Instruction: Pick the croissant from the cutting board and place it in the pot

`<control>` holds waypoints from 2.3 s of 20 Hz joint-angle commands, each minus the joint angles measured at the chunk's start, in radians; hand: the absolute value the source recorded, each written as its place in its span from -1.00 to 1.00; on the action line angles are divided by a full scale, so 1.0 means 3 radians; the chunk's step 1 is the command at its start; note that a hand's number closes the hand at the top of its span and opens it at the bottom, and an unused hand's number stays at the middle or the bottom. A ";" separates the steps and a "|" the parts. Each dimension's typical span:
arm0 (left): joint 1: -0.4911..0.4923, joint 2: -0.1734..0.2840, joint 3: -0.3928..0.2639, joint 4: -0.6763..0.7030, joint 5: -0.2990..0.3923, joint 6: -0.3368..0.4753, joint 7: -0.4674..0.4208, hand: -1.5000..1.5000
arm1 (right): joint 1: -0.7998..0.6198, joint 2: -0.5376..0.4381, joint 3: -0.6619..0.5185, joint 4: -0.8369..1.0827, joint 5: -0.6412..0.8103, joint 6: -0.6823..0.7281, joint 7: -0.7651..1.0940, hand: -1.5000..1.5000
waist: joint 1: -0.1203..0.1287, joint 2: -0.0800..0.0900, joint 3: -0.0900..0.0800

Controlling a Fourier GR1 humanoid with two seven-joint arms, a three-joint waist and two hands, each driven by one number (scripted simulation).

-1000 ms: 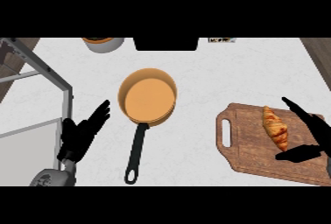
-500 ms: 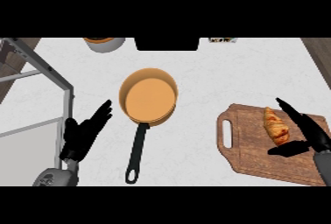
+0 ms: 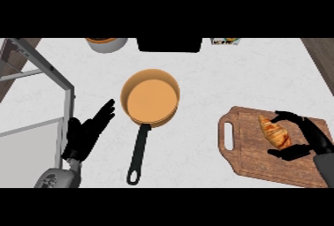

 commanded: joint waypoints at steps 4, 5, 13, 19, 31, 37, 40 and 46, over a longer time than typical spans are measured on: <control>0.0111 -0.0068 0.0000 0.0015 -0.0071 0.0004 -0.0126 0.00 | 0.0036 0.0190 0.0023 0.0251 0.0073 -0.0192 -0.0507 1.00 | -0.0021 0.0029 0.0051; 0.0191 -0.0150 -0.0113 -0.0228 -0.0134 0.0120 0.0057 0.00 | 0.0061 0.0142 -0.0058 0.0252 -0.0028 -0.0080 -0.0565 1.00 | -0.0018 0.0024 0.0052; -0.0045 -0.0044 0.0015 0.0051 -0.0030 -0.0078 0.0004 0.00 | -0.0747 0.0440 -0.0091 0.0520 -0.0330 0.1013 -0.0878 1.00 | 0.0066 0.0062 0.0059; 0.0008 -0.0074 0.0070 0.0160 -0.0118 -0.0040 -0.0089 0.00 | -0.0875 0.0551 -0.0018 0.0085 -0.0377 0.0921 -0.0610 1.00 | -0.0032 0.0025 0.0048; 0.0065 -0.0163 0.0116 0.0016 -0.0148 0.0011 -0.0062 0.00 | -0.0472 0.0446 0.0184 -0.1731 -0.0295 0.0575 0.0133 1.00 | -0.0097 0.0004 0.0045; 0.0008 -0.0064 0.0209 -0.0063 -0.0042 -0.0131 0.0101 0.00 | -0.0679 0.0591 0.0328 -0.2653 -0.0278 0.0649 0.1275 1.00 | -0.0083 0.0004 0.0045; 0.0122 -0.0087 0.0162 -0.0034 -0.0153 -0.0100 -0.0032 0.00 | -0.0786 0.0758 0.0461 -0.2847 -0.0118 0.0507 0.1586 1.00 | -0.0056 0.0013 0.0046; 0.0200 -0.0102 0.0122 -0.0076 -0.0164 -0.0148 -0.0016 0.00 | -0.1440 0.0986 0.0740 -0.2788 0.0080 0.0703 0.2330 1.00 | -0.0022 0.0017 0.0046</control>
